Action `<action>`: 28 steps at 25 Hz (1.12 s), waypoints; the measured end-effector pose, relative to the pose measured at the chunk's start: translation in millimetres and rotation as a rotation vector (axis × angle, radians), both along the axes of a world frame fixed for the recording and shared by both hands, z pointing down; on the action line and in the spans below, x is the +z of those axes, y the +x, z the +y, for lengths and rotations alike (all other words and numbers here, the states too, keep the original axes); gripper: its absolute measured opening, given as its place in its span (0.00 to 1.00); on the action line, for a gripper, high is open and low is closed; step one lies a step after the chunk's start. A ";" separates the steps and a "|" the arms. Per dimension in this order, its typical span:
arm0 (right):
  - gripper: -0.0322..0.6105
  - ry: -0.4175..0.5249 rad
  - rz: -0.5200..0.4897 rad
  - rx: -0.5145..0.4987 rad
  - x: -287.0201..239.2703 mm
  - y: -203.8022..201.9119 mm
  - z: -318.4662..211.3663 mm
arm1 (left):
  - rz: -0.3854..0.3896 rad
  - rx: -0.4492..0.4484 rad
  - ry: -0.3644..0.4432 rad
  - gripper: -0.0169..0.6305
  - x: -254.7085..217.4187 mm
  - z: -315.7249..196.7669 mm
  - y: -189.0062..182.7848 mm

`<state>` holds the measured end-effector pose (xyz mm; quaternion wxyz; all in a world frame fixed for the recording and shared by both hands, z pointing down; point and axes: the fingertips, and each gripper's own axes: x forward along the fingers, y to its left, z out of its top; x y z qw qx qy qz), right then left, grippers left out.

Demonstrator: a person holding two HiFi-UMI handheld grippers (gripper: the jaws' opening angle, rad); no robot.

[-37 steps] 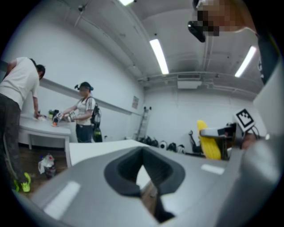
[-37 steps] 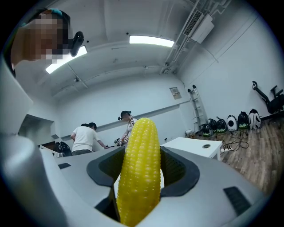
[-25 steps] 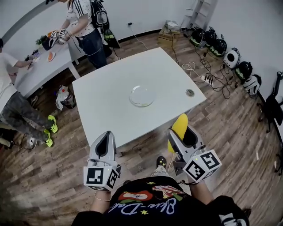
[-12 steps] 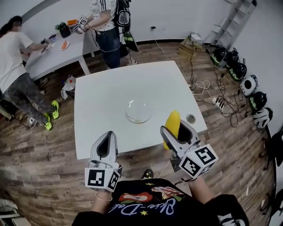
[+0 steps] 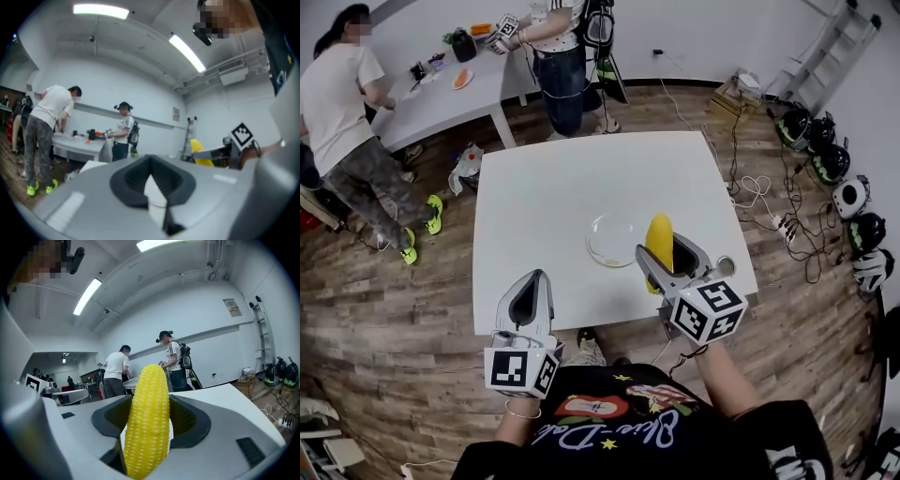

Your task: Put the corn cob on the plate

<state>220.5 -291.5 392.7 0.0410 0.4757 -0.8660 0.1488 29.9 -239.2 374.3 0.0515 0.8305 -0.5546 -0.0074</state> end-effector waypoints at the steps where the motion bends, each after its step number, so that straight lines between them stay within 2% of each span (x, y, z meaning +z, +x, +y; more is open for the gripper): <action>1: 0.45 -0.015 0.003 -0.002 4.5 -3.7 -6.0 | -0.003 0.004 0.002 0.01 -1.5 -7.0 -1.1; 7: 0.45 -0.107 0.062 -0.020 38.1 -18.7 -41.6 | 0.020 0.002 0.006 0.01 -1.9 -36.9 -8.4; 15: 0.45 -0.288 0.205 -0.089 110.9 -37.8 -76.5 | 0.008 -0.049 -0.059 0.01 23.5 -43.6 -21.9; 19: 0.45 -0.402 0.252 -0.108 142.8 -45.1 -96.1 | 0.020 -0.069 -0.035 0.01 16.5 -47.8 -31.8; 24: 0.45 -0.461 0.324 -0.142 166.5 -55.1 -105.0 | 0.020 -0.090 -0.030 0.01 18.5 -46.5 -40.0; 28: 0.45 -0.557 0.315 -0.134 187.0 -59.3 -109.6 | 0.016 -0.088 -0.024 0.01 19.4 -46.0 -40.3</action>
